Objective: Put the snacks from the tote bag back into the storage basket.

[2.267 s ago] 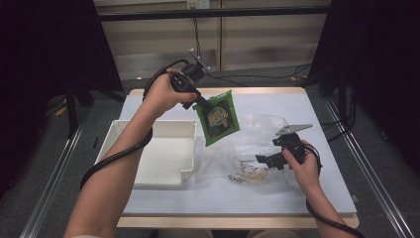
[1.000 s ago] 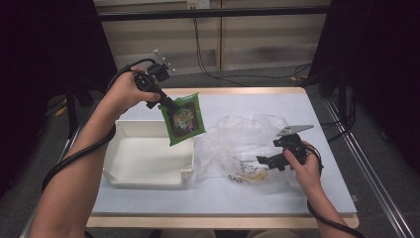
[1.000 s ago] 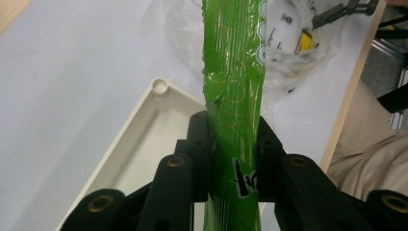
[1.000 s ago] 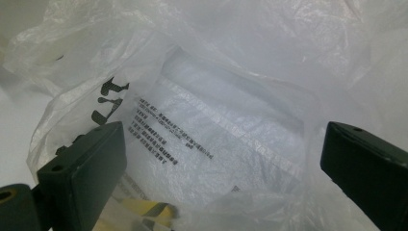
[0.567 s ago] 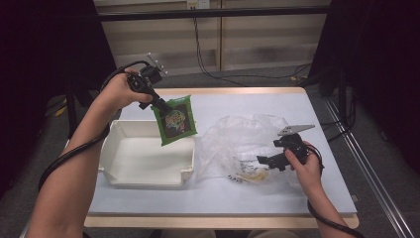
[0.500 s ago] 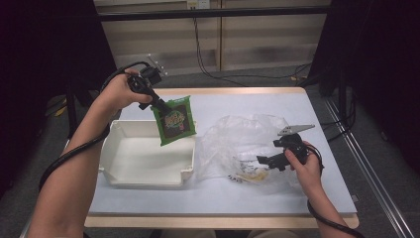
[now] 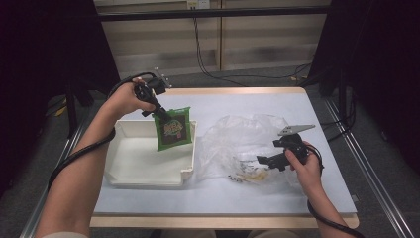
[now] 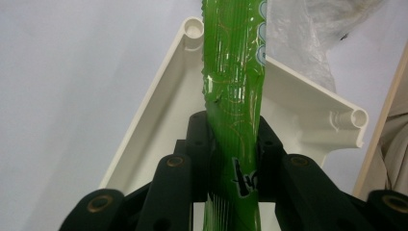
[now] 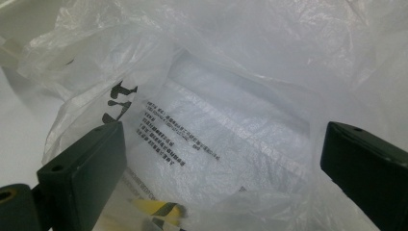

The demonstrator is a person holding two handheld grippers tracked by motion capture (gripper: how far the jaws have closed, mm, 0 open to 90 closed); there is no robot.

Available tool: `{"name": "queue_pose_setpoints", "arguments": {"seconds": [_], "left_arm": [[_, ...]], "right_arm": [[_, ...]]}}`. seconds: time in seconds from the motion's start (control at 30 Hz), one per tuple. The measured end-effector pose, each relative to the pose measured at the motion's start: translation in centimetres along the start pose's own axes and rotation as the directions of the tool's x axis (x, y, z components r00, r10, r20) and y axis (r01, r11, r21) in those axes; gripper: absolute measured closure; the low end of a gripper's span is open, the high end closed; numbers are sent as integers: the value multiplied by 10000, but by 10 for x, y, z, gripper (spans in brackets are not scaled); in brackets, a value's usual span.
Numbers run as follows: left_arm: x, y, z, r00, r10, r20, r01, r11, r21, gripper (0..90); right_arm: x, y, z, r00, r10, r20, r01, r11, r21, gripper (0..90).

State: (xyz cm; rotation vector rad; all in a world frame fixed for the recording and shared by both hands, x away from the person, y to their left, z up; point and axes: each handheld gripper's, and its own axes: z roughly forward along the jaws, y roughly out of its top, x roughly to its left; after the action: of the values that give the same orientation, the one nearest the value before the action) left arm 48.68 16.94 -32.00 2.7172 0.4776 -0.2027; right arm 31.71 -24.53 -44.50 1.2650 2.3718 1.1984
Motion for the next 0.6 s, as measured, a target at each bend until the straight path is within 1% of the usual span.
{"name": "queue_pose_setpoints", "arguments": {"seconds": [0.1, 0.13, 0.23, 0.27, 0.3, 0.33, 0.37, 0.4, 0.43, 0.5, 0.53, 0.57, 0.6], "left_arm": [[3, 1, 4, 10000, 58, 44, -58, 10000, 34, 742], [5, 1, 8, 9999, 161, -28, -160, 9998, 149, 742], [8, 0, 11, 9997, 240, 22, -240, 9997, 61, 740], [10, 1, 11, 9990, 453, -17, -453, 9989, 120, 736], [10, 1, 12, 9995, 321, -42, -320, 9994, 142, 736], [11, 1, 13, 9993, 366, -94, -365, 9993, 35, 734], [12, 0, 14, 9992, 392, -48, -392, 9992, 3, 733], [15, -1, 18, 9991, 415, 5, -415, 9991, 2, 731], [15, -1, 18, 9991, 415, 5, -415, 9991, 2, 731], [20, -3, 21, 9991, 414, 44, -414, 9991, 2, 730], [22, -6, 26, 9986, 525, 16, -525, 9986, -105, 730], [22, -6, 26, 9986, 525, 16, -525, 9986, -105, 726], [24, -9, 31, 9989, 465, 77, -463, 9988, -180, 722]], "right_arm": [[0, 0, 1, 10000, -78, -17, 78, 10000, 19, 22], [0, 0, 1, 9999, -115, -13, 115, 9999, 1, 22], [0, 0, 1, 9999, -138, -31, 138, 9999, 3, 22], [0, -1, 2, 9999, -166, -35, 166, 9999, -1, 22], [0, -1, 2, 9999, -166, -35, 166, 9999, -1, 22], [0, -1, 2, 9999, -154, -24, 154, 9999, -5, 22], [0, -1, 2, 9999, -130, -46, 130, 9999, 13, 22], [1, -1, 2, 9999, -143, -51, 143, 9999, 32, 22], [1, -1, 2, 9999, -143, -51, 143, 9999, 32, 22], [1, 0, 2, 9999, -157, -4, 157, 9999, 57, 22], [1, 0, 2, 9998, -220, -21, 220, 9998, 10, 22], [1, 0, 2, 9998, -220, -21, 220, 9998, 10, 22], [2, 0, 2, 9997, -255, -5, 255, 9997, -3, 22]]}}
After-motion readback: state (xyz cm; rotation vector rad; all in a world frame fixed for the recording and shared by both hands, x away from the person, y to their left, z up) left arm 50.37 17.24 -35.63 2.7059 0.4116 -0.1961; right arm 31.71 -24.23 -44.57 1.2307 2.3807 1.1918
